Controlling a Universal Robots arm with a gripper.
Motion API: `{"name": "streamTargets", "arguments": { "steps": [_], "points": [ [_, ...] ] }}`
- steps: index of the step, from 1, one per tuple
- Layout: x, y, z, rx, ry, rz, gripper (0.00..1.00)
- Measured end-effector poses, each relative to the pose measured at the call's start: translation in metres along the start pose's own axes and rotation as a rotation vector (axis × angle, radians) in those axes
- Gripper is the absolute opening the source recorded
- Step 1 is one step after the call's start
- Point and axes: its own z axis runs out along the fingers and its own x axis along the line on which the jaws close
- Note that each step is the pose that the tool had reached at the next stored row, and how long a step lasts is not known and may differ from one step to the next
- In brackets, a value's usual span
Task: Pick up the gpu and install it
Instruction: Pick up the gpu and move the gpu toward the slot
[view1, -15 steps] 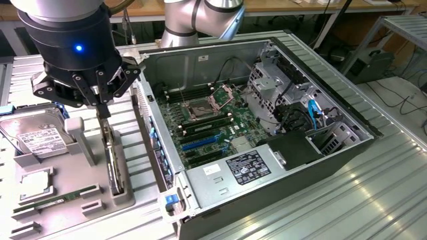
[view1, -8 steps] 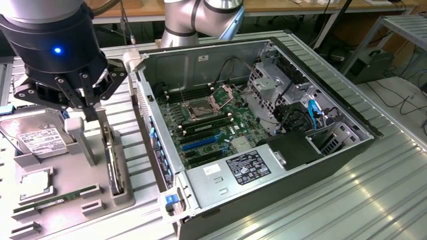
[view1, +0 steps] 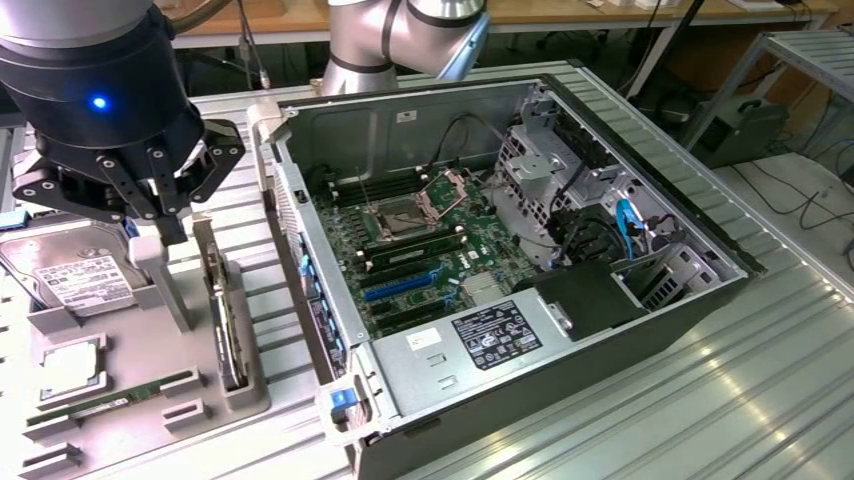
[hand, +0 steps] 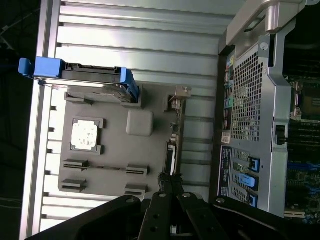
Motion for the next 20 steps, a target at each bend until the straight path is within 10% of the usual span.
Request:
{"name": "streamTargets", "arguments": {
  "steps": [12, 20],
  "points": [
    [0.0, 0.0, 0.0, -0.0001, 0.0004, 0.0, 0.11],
    [0.0, 0.0, 0.0, -0.0001, 0.0007, 0.0, 0.54]
  ]
}}
